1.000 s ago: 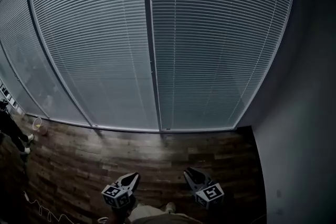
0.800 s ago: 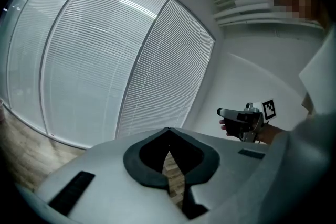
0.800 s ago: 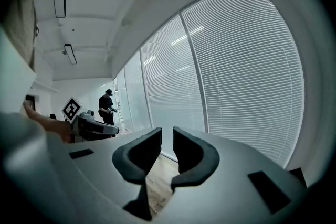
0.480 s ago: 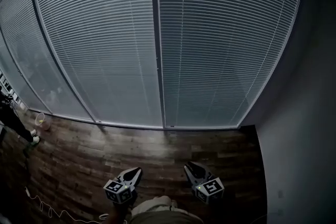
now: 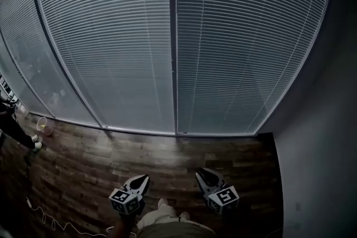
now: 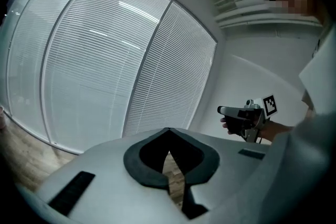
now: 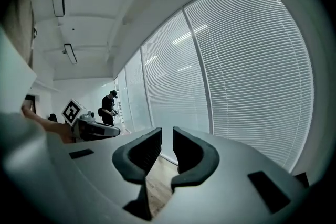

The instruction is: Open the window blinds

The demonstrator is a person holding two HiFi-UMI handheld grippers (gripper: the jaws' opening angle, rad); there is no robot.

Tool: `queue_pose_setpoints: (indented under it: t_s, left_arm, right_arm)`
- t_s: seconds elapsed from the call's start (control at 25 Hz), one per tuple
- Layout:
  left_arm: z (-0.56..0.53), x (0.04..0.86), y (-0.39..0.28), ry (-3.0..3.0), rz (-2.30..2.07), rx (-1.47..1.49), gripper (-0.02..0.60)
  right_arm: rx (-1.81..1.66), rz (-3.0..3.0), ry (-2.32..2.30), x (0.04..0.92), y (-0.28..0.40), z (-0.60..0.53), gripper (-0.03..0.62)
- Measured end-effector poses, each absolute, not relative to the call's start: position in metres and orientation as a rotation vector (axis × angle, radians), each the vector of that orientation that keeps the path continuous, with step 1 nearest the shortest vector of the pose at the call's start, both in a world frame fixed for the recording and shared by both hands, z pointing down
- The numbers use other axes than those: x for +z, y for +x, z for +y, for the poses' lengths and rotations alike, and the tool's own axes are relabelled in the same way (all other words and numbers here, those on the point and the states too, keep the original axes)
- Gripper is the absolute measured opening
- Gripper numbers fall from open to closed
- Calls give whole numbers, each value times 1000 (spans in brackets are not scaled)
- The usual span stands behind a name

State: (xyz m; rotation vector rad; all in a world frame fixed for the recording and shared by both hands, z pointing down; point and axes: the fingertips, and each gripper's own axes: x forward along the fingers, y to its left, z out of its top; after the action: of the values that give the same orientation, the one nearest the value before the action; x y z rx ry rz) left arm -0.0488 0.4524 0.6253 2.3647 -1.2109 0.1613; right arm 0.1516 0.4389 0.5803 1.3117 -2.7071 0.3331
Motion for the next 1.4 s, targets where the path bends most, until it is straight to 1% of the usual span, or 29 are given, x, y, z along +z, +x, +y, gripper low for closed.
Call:
queue_pose_setpoints:
  t_s: [0.64, 0.8, 1.08, 1.4]
  left_arm:
    - [366, 610, -138, 2448, -1092, 139, 14]
    - [345, 624, -163, 2444, -1094, 125, 14]
    - [324, 648, -185, 2454, -1071, 144, 14]
    - [302, 640, -194, 2426, -1077, 116, 14]
  right_arm:
    - [352, -2612, 1427, 571, 84, 363, 60]
    - [327, -2629, 1433, 583, 62, 343, 60]
    - [316, -2618, 1458, 586, 42, 315, 60]
    - [305, -2618, 1457, 577, 36, 295, 60]
